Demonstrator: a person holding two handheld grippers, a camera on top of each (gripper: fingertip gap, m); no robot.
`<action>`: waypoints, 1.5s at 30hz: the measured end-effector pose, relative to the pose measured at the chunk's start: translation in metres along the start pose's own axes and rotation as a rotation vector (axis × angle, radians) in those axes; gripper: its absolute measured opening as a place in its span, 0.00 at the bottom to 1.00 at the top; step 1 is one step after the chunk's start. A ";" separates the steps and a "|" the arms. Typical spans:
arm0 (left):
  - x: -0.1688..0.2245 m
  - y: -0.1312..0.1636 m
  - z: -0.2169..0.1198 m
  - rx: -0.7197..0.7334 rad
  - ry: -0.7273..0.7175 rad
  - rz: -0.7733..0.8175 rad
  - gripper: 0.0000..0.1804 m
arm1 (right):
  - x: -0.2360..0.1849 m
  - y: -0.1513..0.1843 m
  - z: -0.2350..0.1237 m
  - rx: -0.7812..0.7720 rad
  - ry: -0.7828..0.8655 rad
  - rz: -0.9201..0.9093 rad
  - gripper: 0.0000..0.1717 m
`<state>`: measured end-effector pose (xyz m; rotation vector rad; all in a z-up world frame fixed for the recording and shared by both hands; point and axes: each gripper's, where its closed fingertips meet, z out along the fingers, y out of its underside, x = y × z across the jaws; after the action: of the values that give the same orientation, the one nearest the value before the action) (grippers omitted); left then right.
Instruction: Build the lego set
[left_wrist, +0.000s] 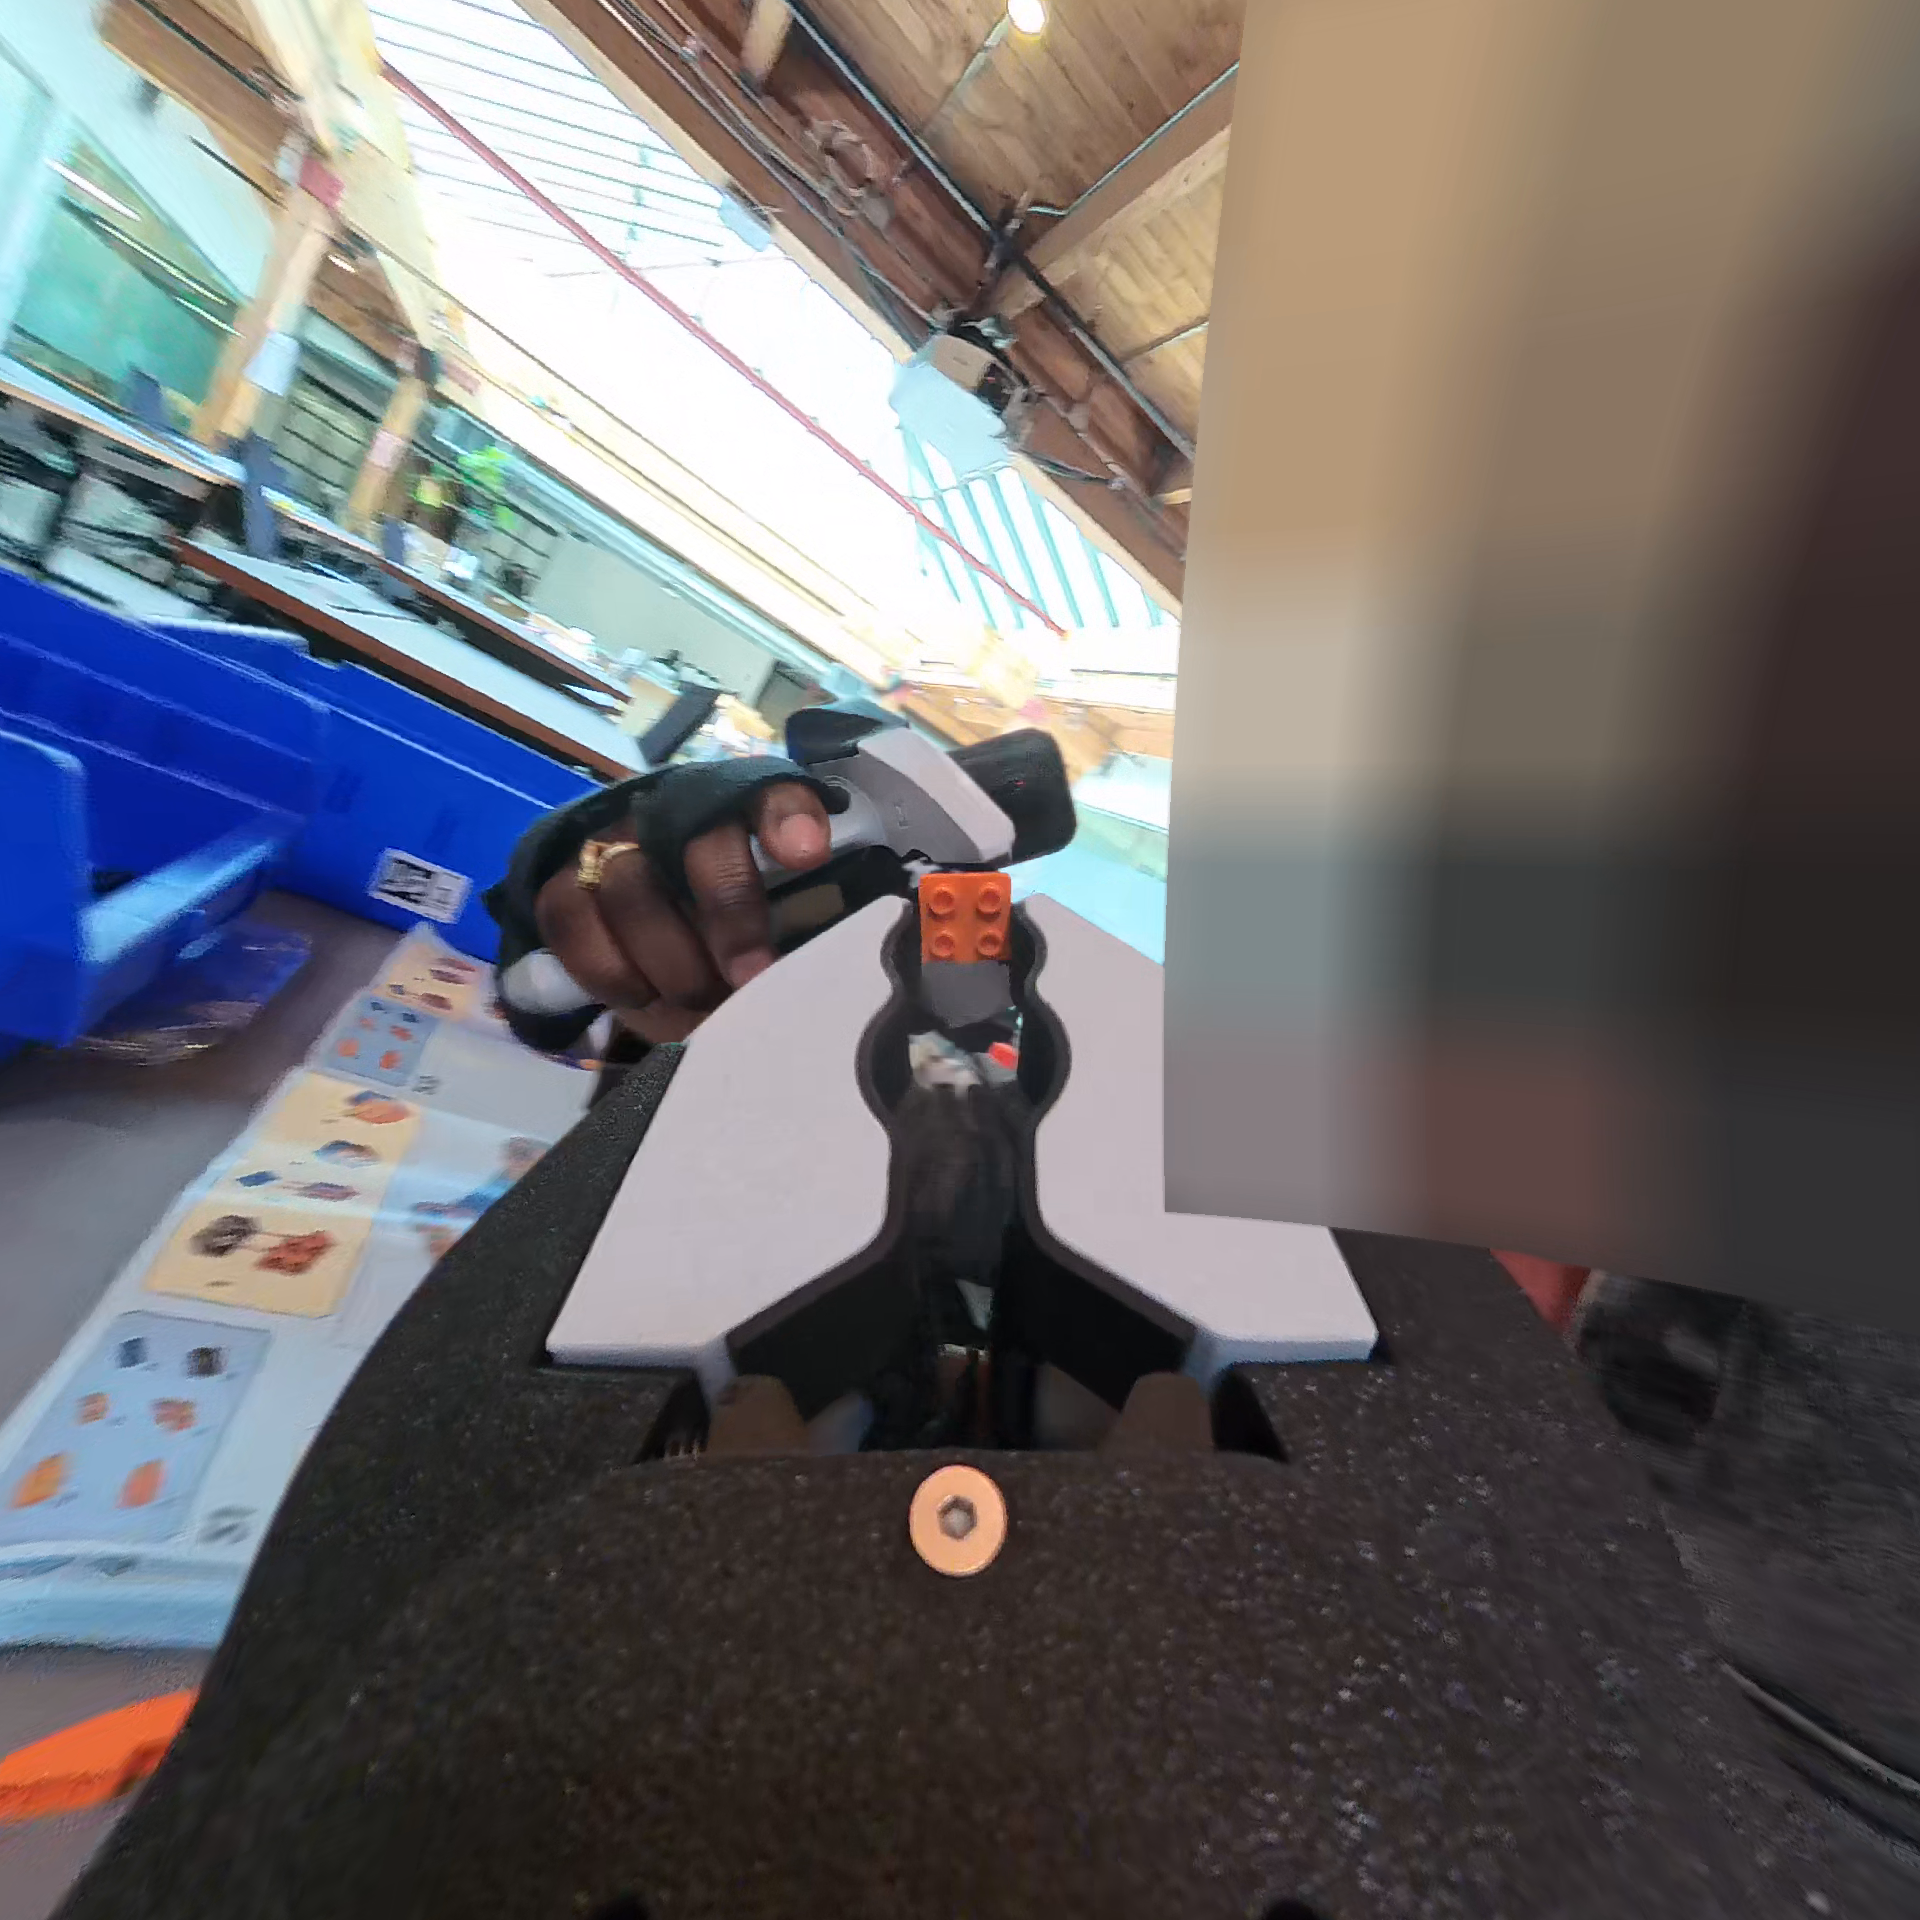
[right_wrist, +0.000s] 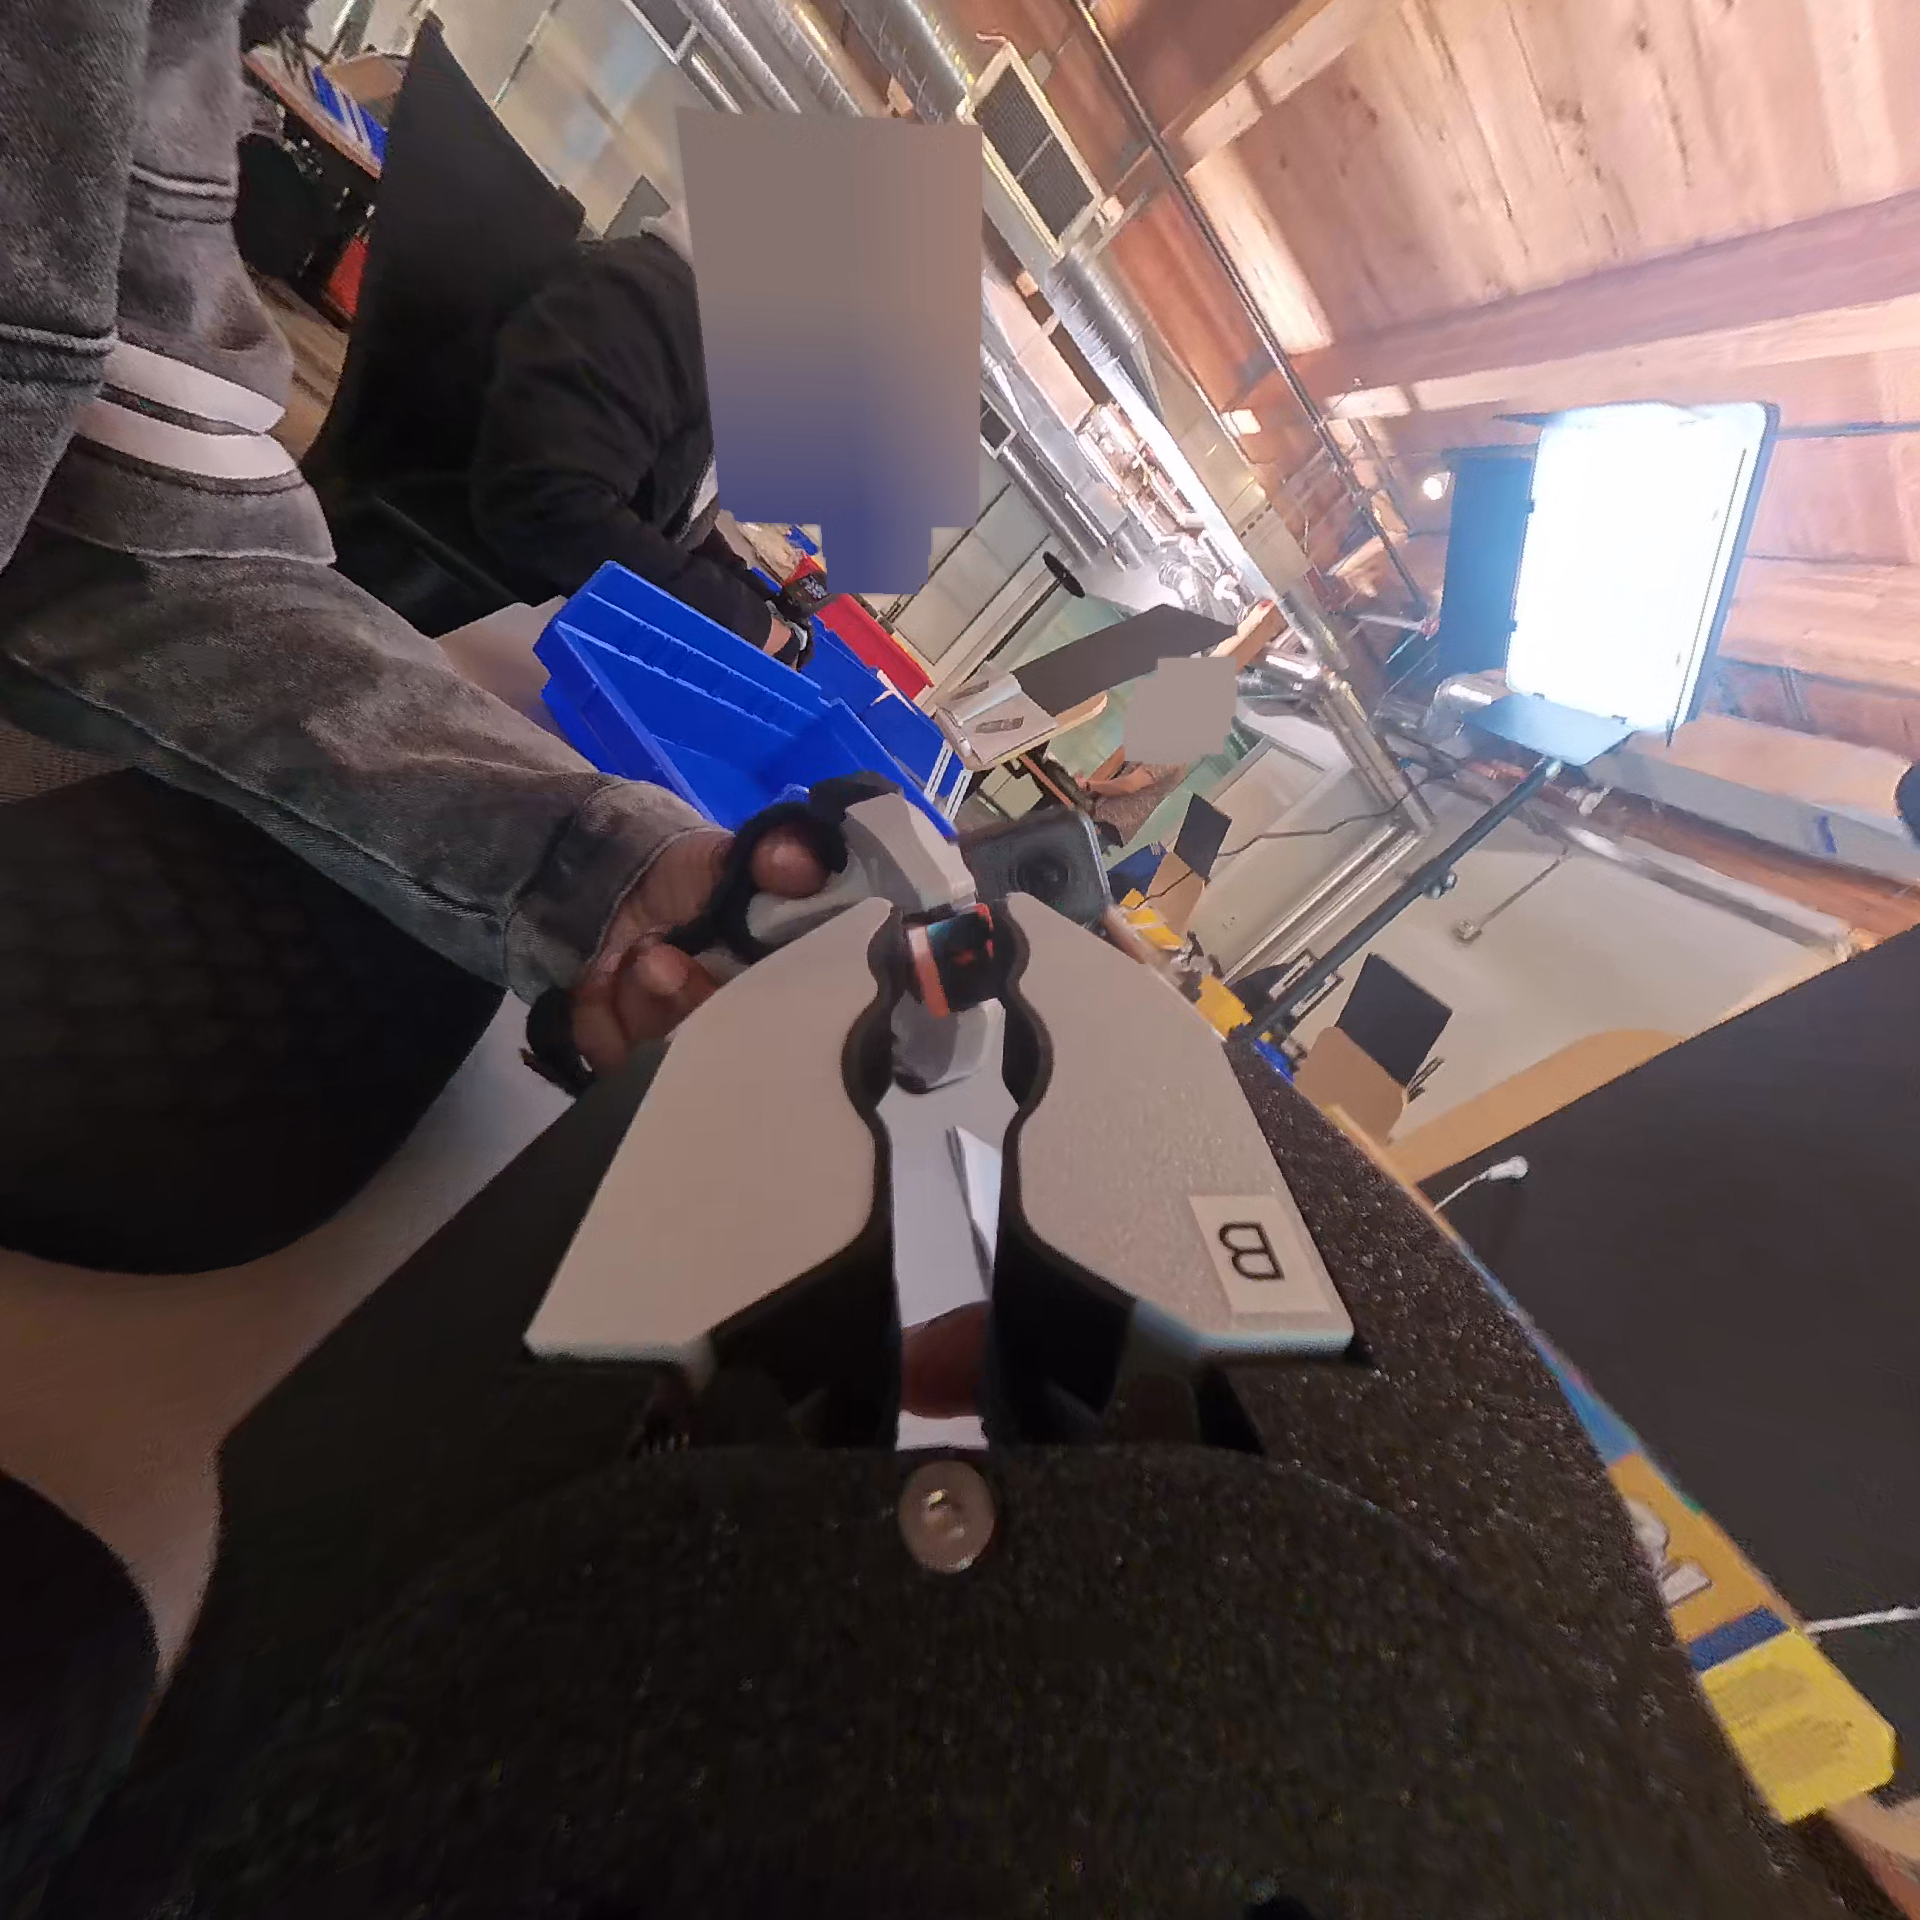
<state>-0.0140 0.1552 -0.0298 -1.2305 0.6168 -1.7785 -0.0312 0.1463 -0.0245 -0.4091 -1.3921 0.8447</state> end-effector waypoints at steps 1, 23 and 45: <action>-0.006 -0.004 -0.003 0.011 -0.058 0.036 0.09 | 0.003 0.002 -0.004 -0.009 -0.005 0.042 0.11; -0.039 -0.020 -0.027 -0.110 -0.535 0.634 0.08 | 0.048 0.120 -0.083 -0.544 0.186 0.743 0.00; -0.050 0.004 -0.019 -0.259 -0.565 0.772 0.08 | 0.063 0.135 -0.100 -0.580 0.317 0.765 0.05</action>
<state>-0.0232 0.1950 -0.0654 -1.3397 0.8454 -0.6890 0.0249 0.3021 -0.0938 -1.5233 -1.1556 0.9069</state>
